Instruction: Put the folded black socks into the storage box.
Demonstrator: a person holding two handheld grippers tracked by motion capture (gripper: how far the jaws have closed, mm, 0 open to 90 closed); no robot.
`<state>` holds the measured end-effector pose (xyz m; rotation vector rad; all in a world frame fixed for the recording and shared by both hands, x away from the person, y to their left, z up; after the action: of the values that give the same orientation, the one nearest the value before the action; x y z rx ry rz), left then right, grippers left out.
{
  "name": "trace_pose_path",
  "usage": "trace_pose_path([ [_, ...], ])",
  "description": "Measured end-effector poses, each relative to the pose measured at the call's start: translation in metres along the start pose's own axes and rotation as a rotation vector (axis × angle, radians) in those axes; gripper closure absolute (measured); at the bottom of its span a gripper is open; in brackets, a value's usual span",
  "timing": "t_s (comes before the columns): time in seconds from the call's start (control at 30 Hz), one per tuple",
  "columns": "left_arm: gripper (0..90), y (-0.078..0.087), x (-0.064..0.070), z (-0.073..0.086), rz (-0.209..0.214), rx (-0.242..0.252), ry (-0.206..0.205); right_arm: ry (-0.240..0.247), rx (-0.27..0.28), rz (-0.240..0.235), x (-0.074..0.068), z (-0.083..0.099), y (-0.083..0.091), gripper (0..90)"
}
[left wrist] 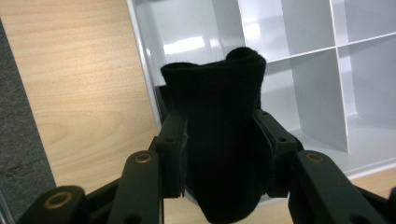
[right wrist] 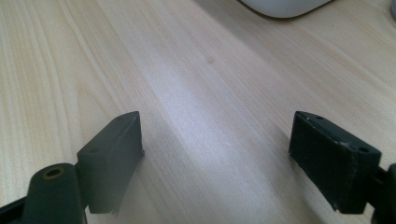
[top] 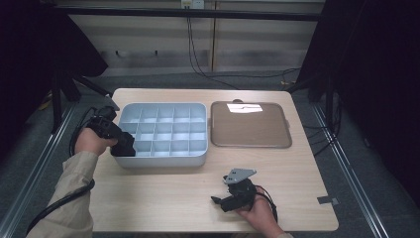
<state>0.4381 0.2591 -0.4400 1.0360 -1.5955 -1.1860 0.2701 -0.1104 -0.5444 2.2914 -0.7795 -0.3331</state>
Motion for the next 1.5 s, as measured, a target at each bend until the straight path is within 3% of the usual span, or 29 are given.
trace_pose_path([
  [0.43, 62.2, 0.022, 0.001, -0.004, 0.005, 0.027, -0.006, -0.001, 0.000, 0.000, 0.000, 0.000, 0.000, 17.1],
  [1.23, 74.8, 0.051, 0.003, -0.009, 0.023, 0.017, -0.024, 0.000, -0.003, 0.000, 0.000, 0.000, 0.000, 17.1],
  [1.5, 78.4, 0.055, 0.002, -0.010, 0.030, 0.016, -0.012, 0.000, -0.003, -0.001, 0.000, 0.000, 0.000, 17.1],
])
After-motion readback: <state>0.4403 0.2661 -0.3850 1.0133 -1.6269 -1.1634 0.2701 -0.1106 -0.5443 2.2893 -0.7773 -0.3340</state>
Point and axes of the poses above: each handheld gripper's, and its own axes: y roughly backward along the jaws, z roughly out of its underside, x roughly to its right, the point moved 5 cm from there along -y, roughly forward along the jaws, and after that the axes turned 1 degree about z, right-handed, at the moved point
